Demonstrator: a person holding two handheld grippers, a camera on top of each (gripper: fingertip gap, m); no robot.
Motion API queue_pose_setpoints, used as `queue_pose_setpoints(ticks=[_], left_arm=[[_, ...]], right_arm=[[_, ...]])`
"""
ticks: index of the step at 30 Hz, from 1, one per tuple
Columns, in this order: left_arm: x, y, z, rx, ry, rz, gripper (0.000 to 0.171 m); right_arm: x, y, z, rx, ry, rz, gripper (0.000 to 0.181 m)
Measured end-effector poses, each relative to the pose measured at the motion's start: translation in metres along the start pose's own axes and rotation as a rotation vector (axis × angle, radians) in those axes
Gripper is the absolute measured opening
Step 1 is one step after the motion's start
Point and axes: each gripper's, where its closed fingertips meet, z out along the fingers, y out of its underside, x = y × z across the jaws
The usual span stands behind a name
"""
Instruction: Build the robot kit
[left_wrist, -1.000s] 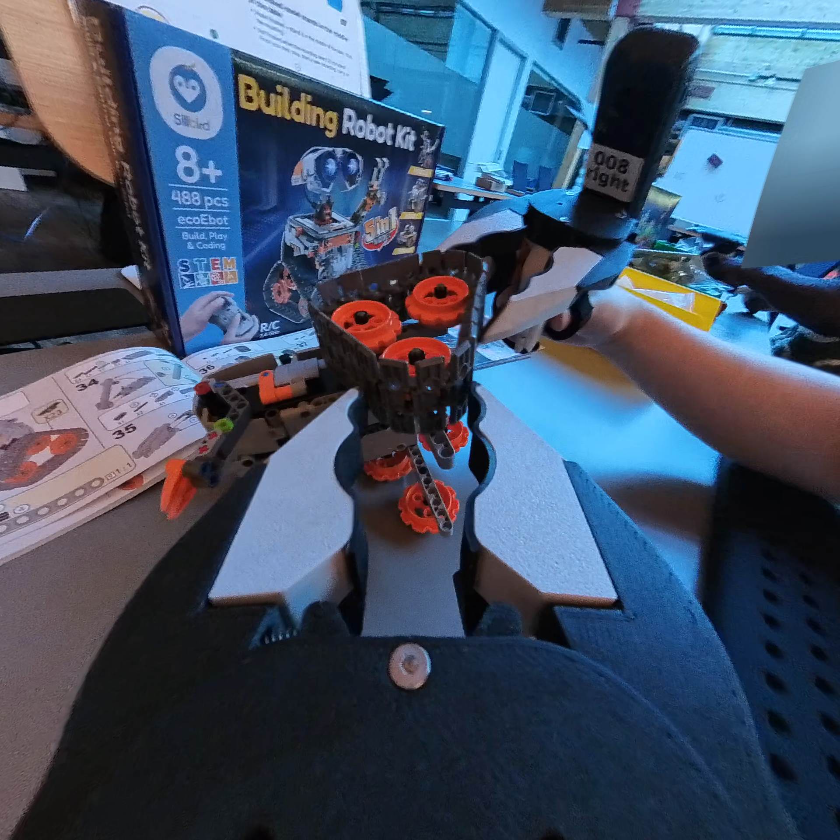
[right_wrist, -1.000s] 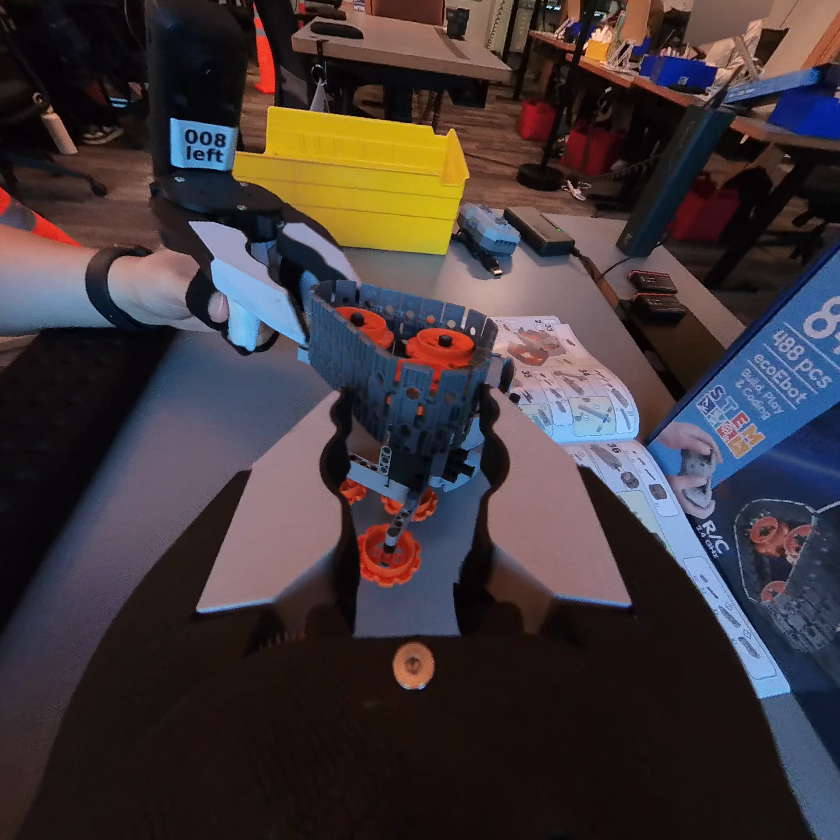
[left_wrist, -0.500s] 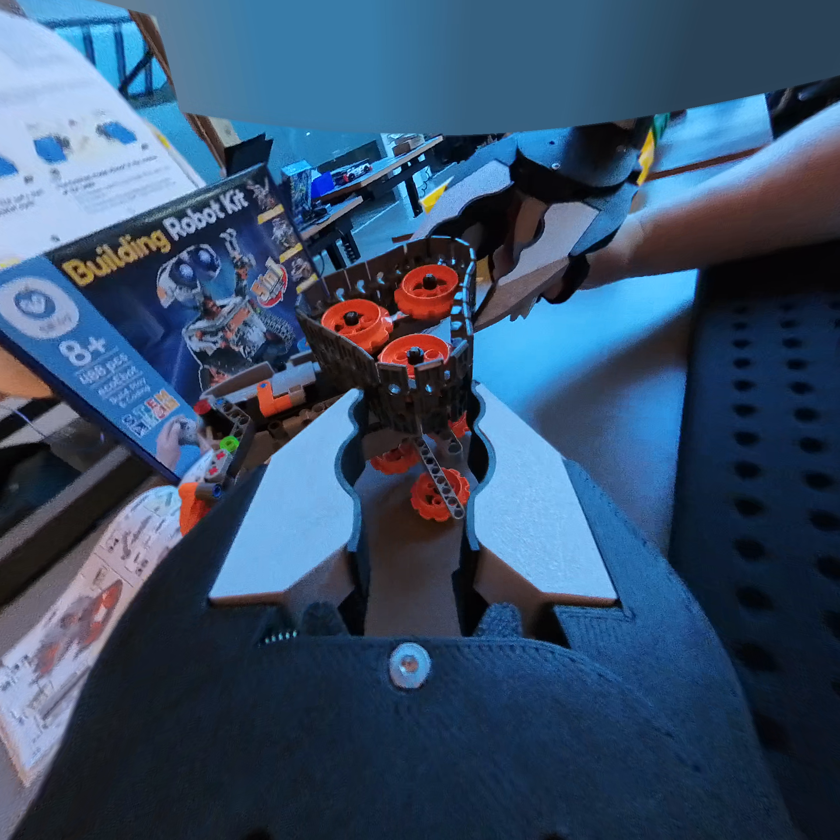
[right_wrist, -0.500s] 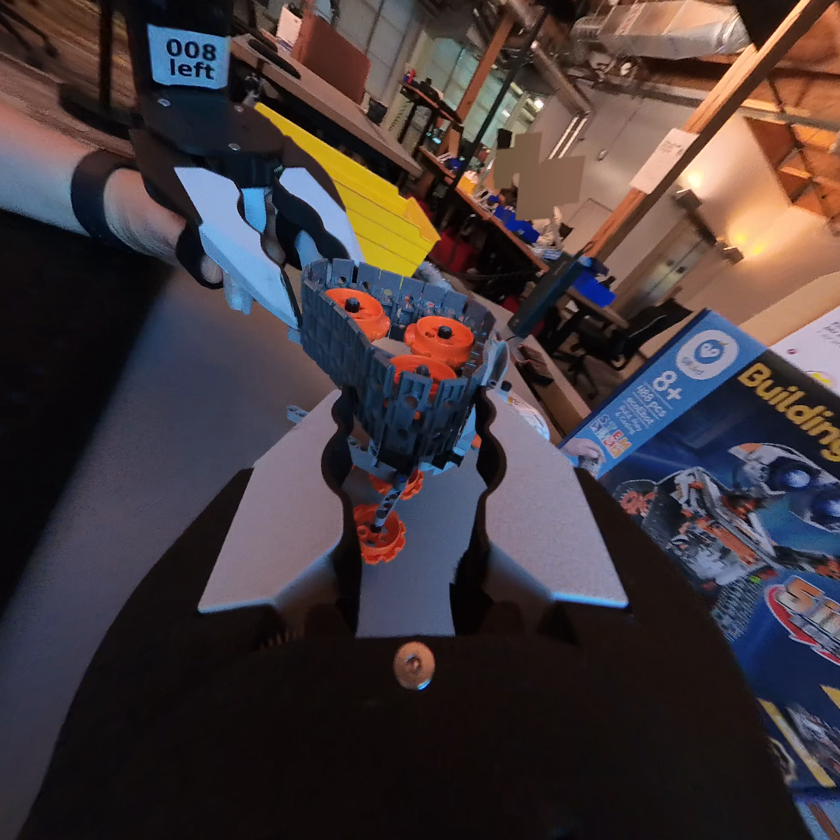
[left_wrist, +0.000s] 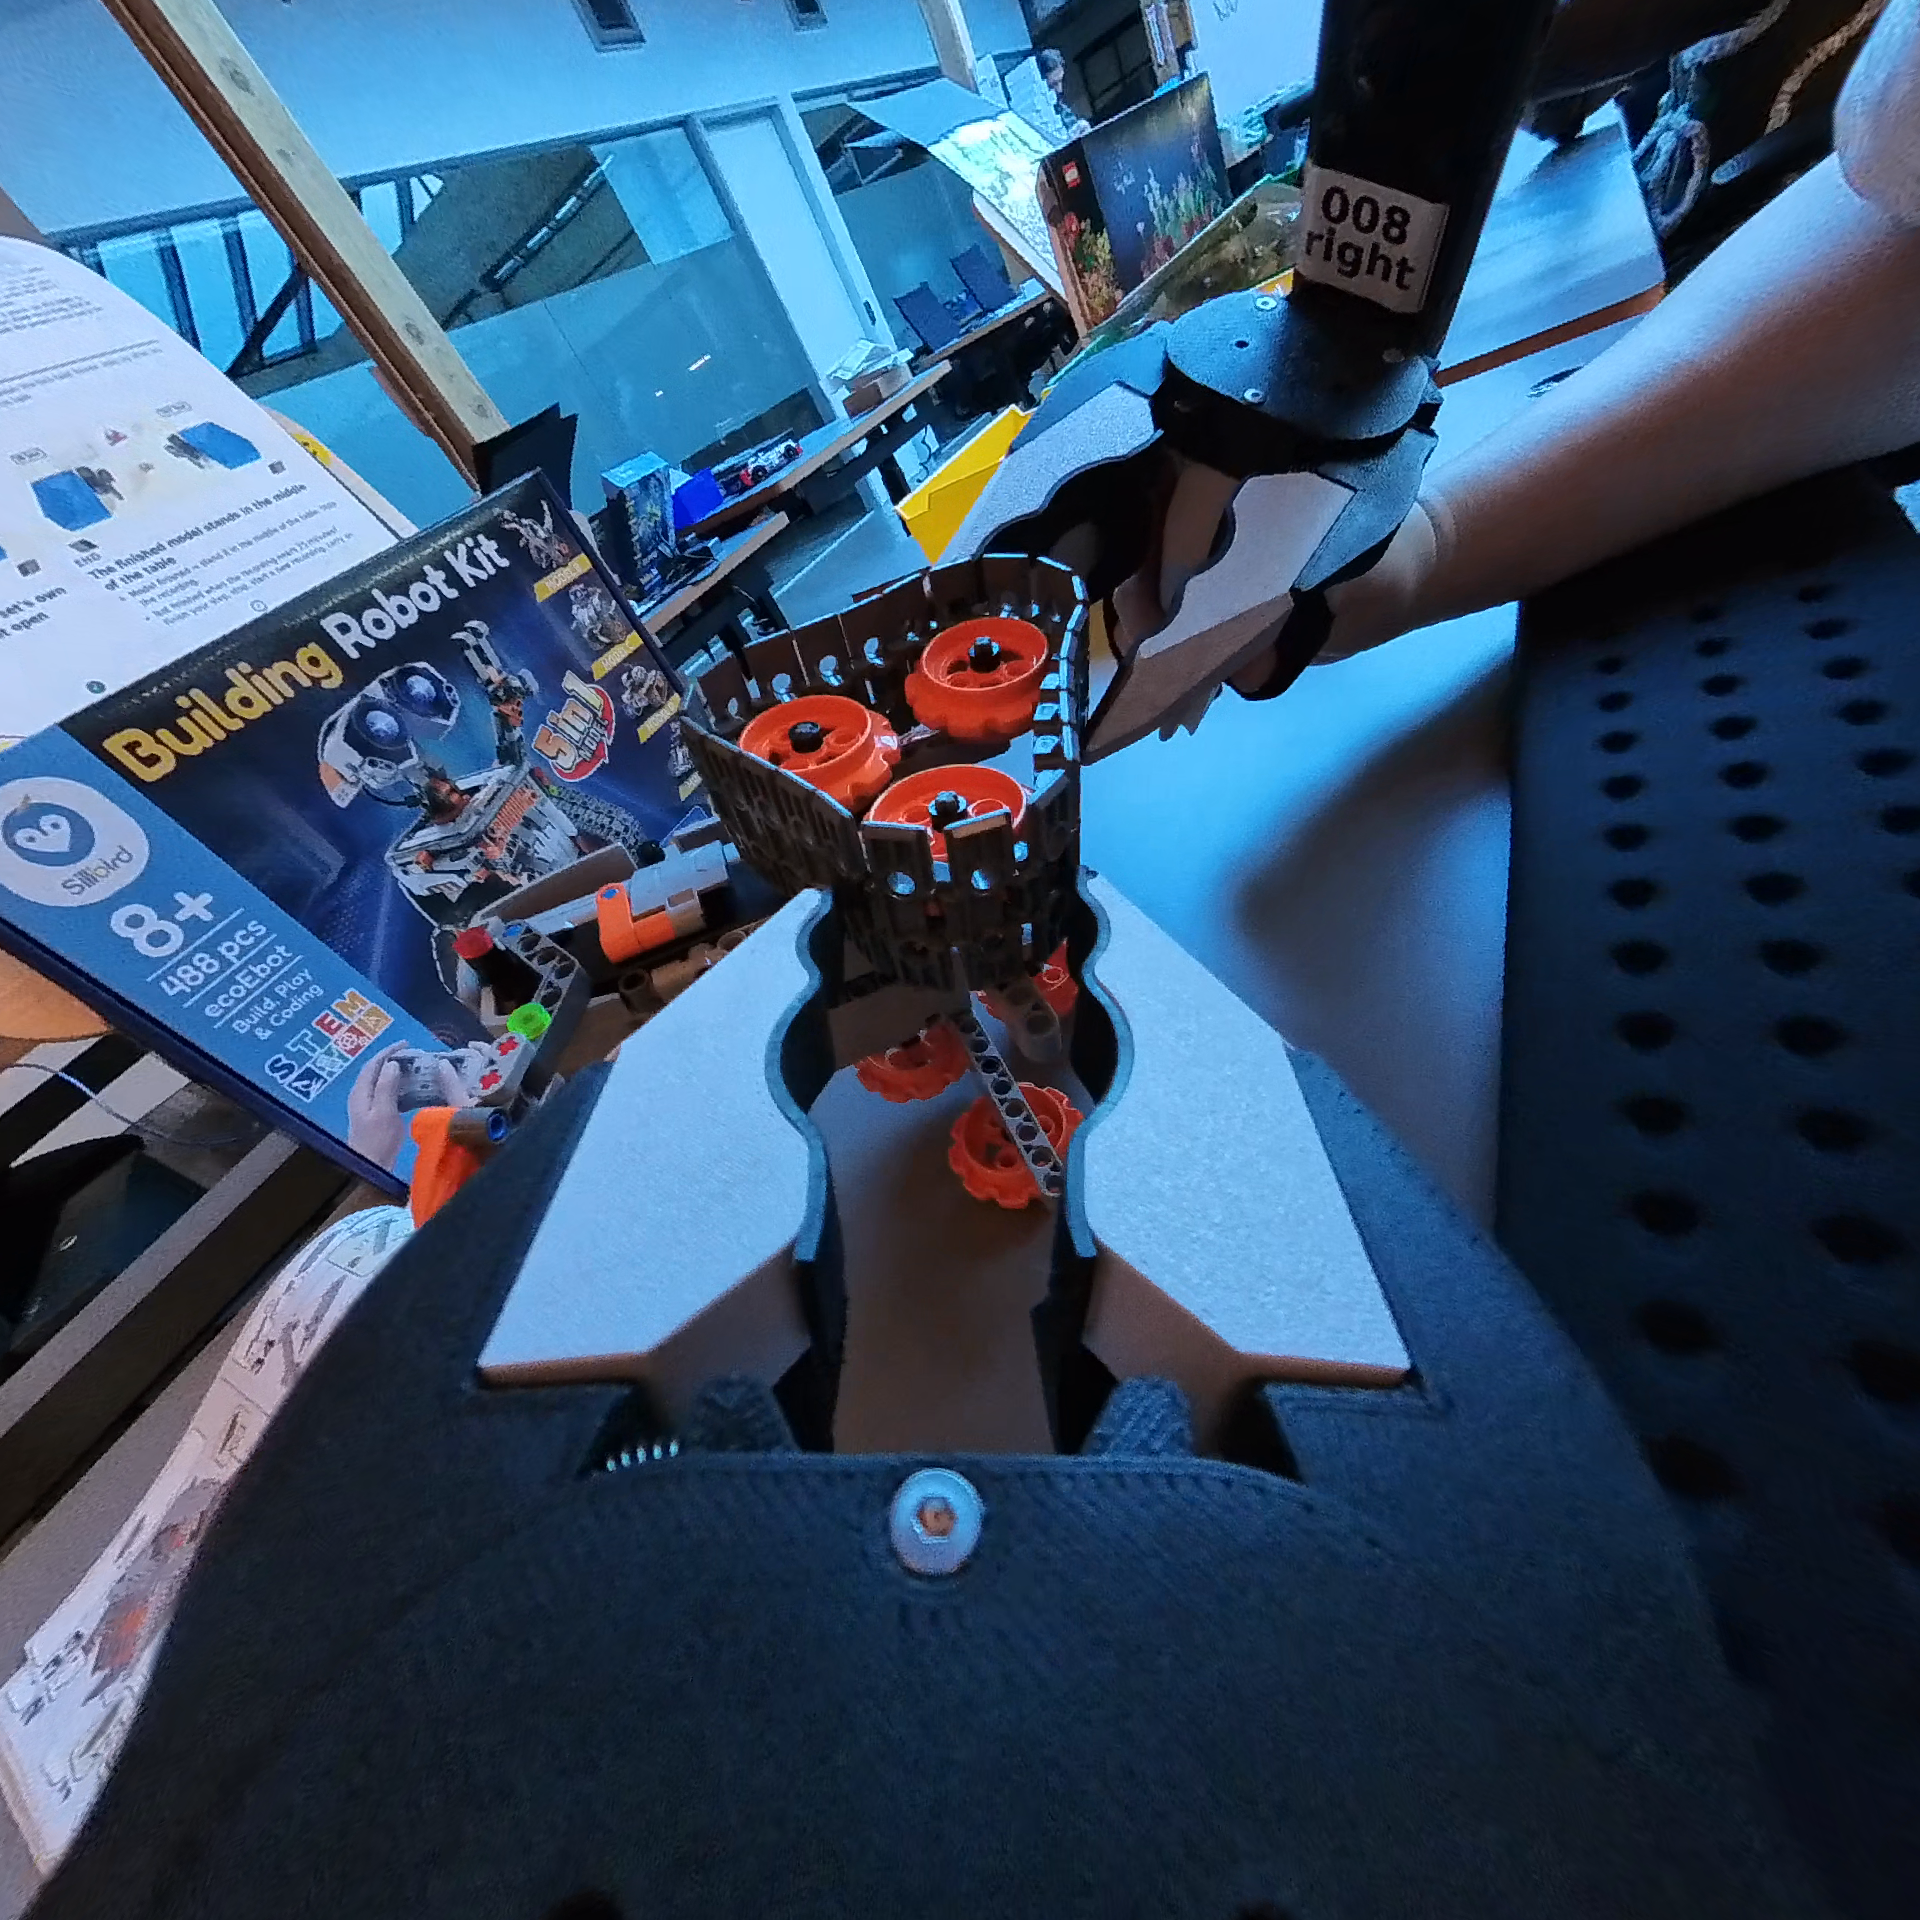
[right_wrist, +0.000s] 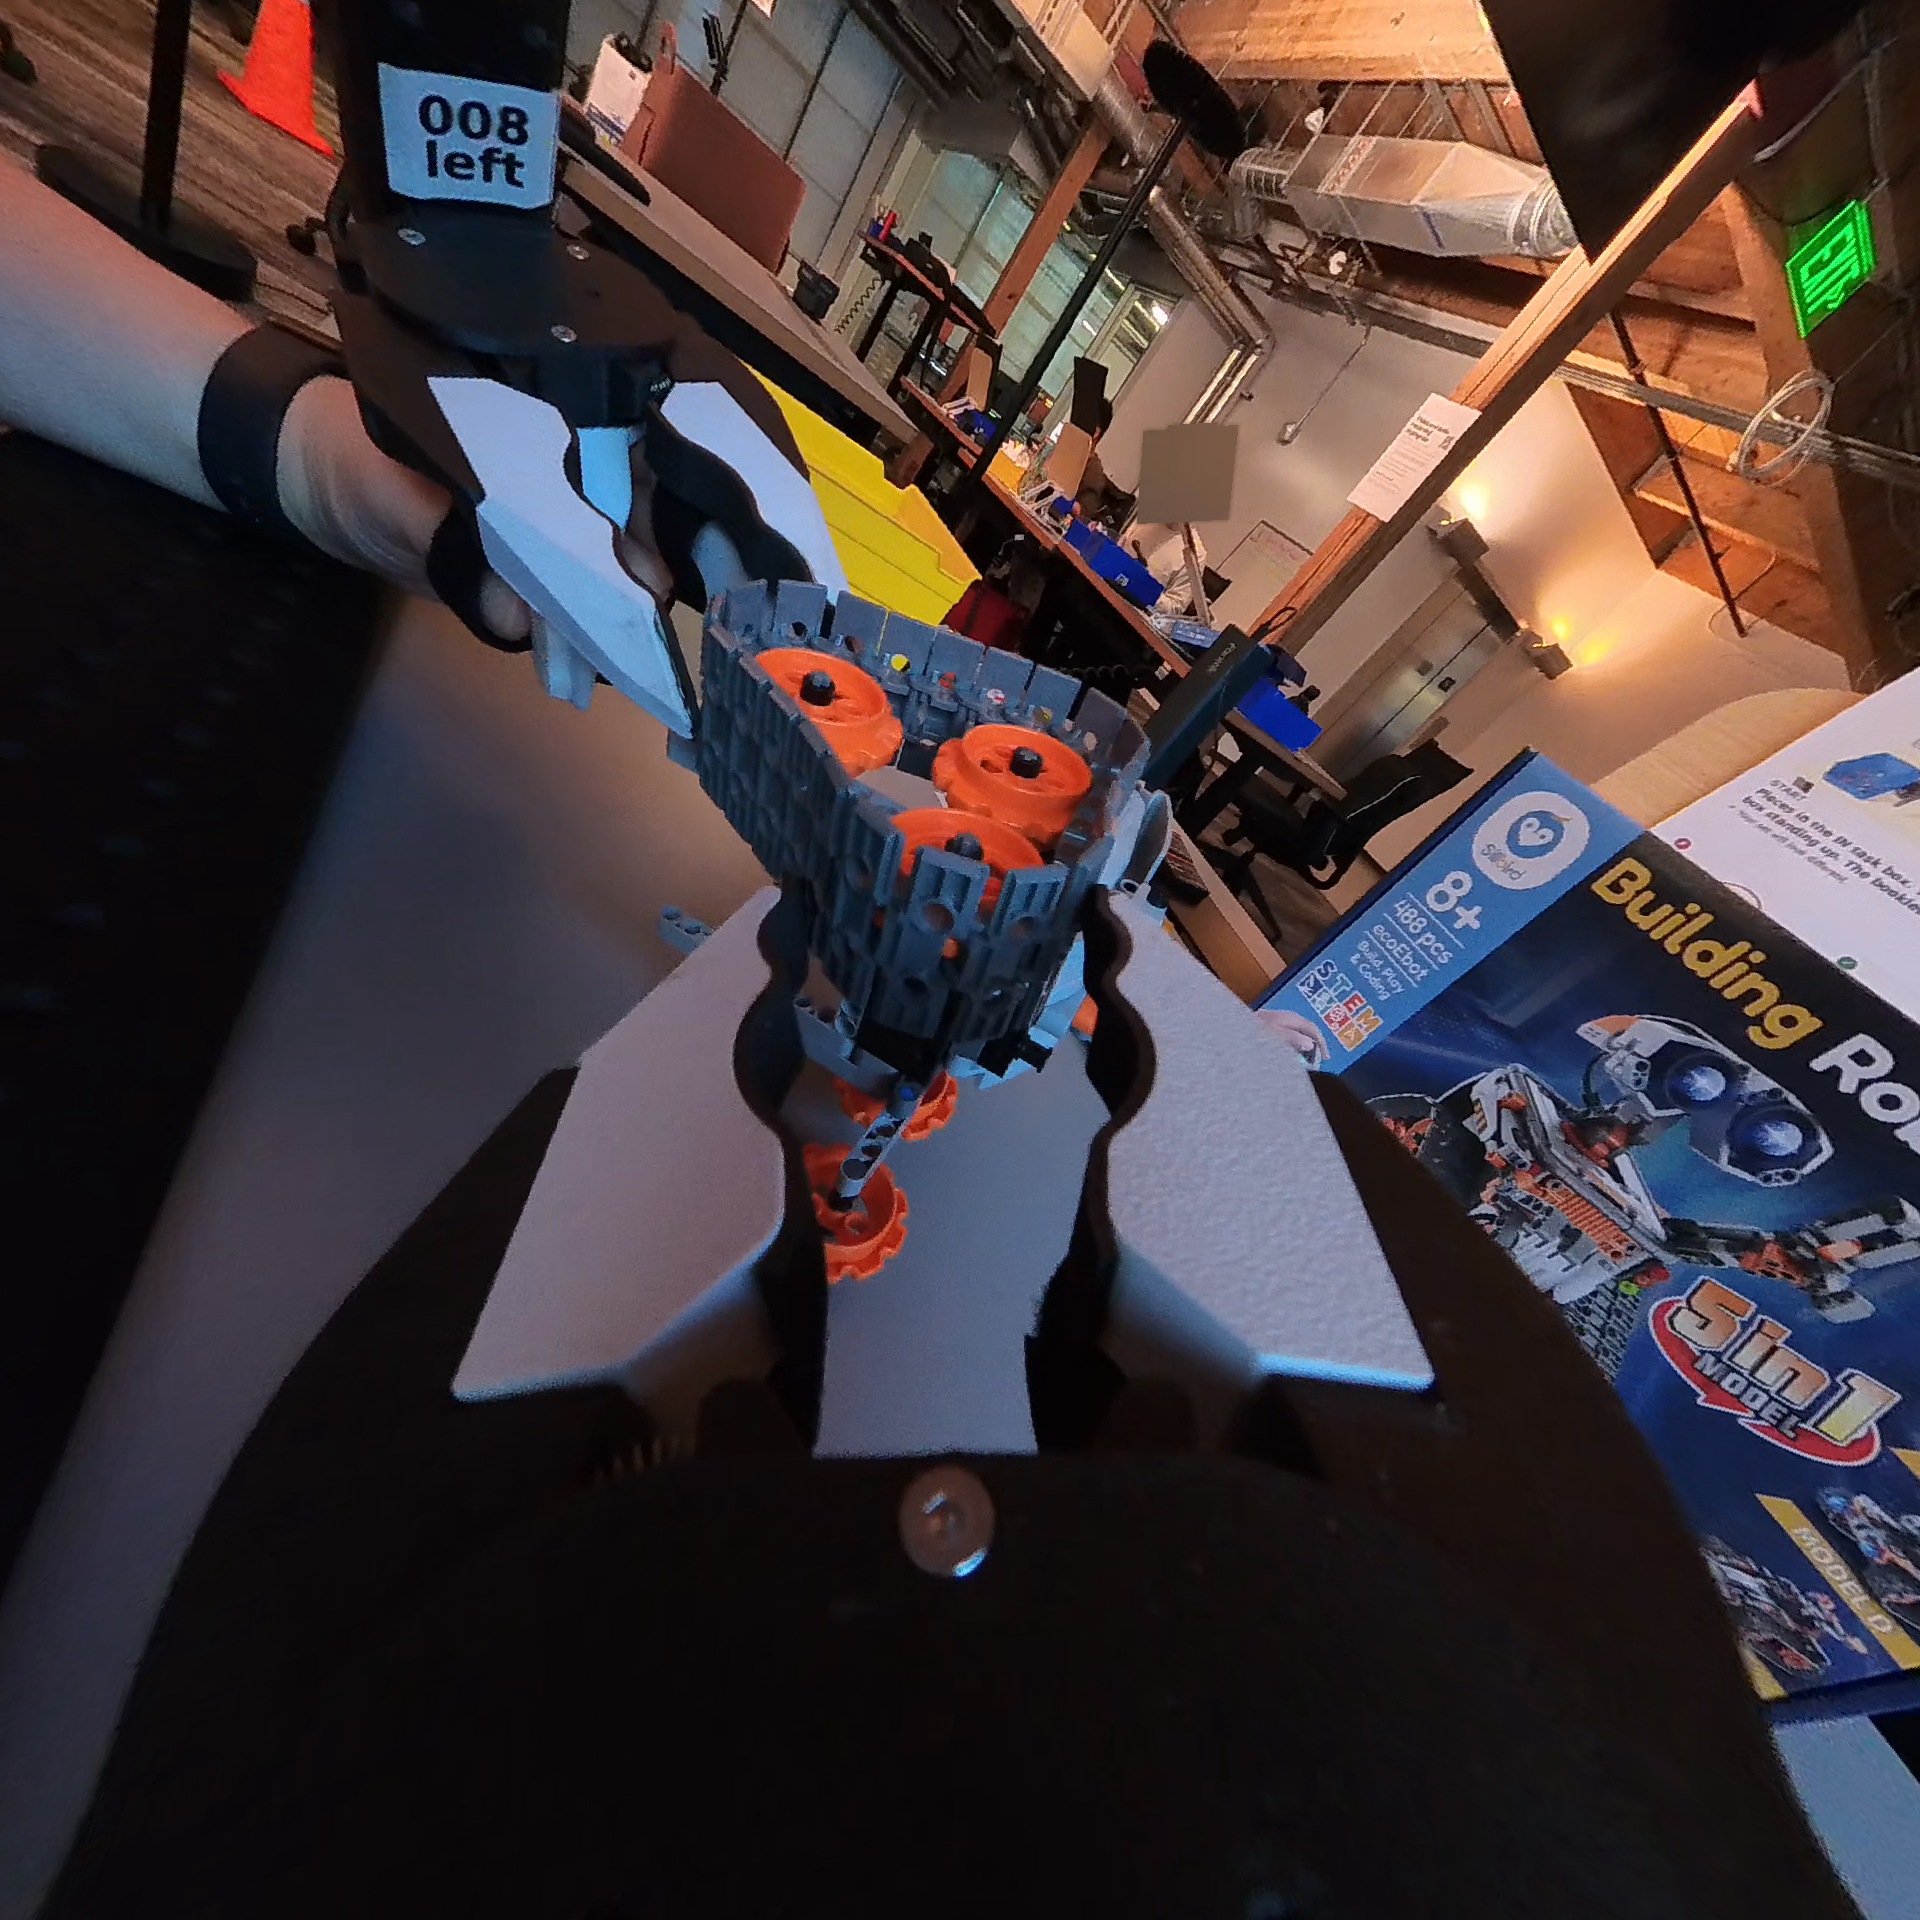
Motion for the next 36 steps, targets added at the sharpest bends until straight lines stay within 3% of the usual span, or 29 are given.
queue_pose_setpoints(ticks=[21, 36], left_arm=[[-0.004, 0.001, 0.001, -0.008, -0.005, -0.037, 0.041], [-0.042, 0.007, -0.004, 0.059, -0.032, -0.357, 0.039]], right_arm=[[0.004, 0.002, 0.003, 0.010, -0.012, 0.053, 0.053], [0.029, 0.013, 0.028, 0.059, -0.047, 0.426, 0.053]])
